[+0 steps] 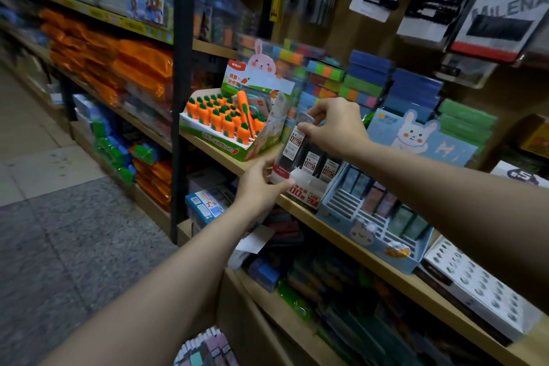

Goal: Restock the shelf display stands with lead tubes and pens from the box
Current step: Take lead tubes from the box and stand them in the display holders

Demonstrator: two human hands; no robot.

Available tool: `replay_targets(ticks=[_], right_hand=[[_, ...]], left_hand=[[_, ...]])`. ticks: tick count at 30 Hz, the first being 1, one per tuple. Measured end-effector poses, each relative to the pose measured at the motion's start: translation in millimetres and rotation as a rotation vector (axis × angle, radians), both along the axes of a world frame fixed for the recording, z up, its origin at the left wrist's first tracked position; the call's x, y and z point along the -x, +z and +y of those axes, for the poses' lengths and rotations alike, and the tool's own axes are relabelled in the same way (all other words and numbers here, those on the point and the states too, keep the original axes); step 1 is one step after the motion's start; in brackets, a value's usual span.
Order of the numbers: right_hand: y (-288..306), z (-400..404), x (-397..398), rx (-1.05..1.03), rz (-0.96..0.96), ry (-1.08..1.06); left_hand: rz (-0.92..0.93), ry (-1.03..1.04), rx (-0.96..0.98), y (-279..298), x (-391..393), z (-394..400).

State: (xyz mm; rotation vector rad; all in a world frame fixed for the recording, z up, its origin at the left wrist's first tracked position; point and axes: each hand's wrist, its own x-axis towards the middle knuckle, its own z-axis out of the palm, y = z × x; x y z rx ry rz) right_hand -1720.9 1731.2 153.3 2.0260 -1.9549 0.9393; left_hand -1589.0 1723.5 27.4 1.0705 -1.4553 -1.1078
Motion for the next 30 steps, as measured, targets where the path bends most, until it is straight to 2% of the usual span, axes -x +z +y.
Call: replay_targets(ticks=[7,11,13,15,18,20,23,25,28,30], right_hand=[[-25,1,-4,0.029,0.151,-0.071],[-37,4,-7,0.076,0.289,-0.075],[-35,5,-7,0.047,0.295,-0.065],[-31,11,-6,0.032,0.138,0.0],[-33,39,-7,0.113,-0.138,0.138],[-51,66,-12,0.099,-0.296,0.226],[-97,102,-28,-0.118,-0.658,0.369],[-134,118,-40,-0.346,-0.801,0.403],[-200,134,-55,-0.721,-0.785,0.422],[-245,143,-64,-0.869,-0.642,0.426]], left_hand=[[-0.034,0.032,0.073,-11,3,-2],[-0.024,-0.039,0.096,-15,2,-4],[-0.011,-0.073,0.091,-17,0,-4],[0.001,-0.067,0.096,-17,-3,-4],[0.035,0.009,0.125,-15,-13,2],[-0.019,0.03,0.173,-16,-26,12],[-0.133,-0.075,0.109,-34,-53,37],[-0.183,-0.166,0.004,-59,-77,61],[-0.338,-0.15,-0.23,-111,-116,103],[-0.352,0.057,-0.41,-156,-136,134]])
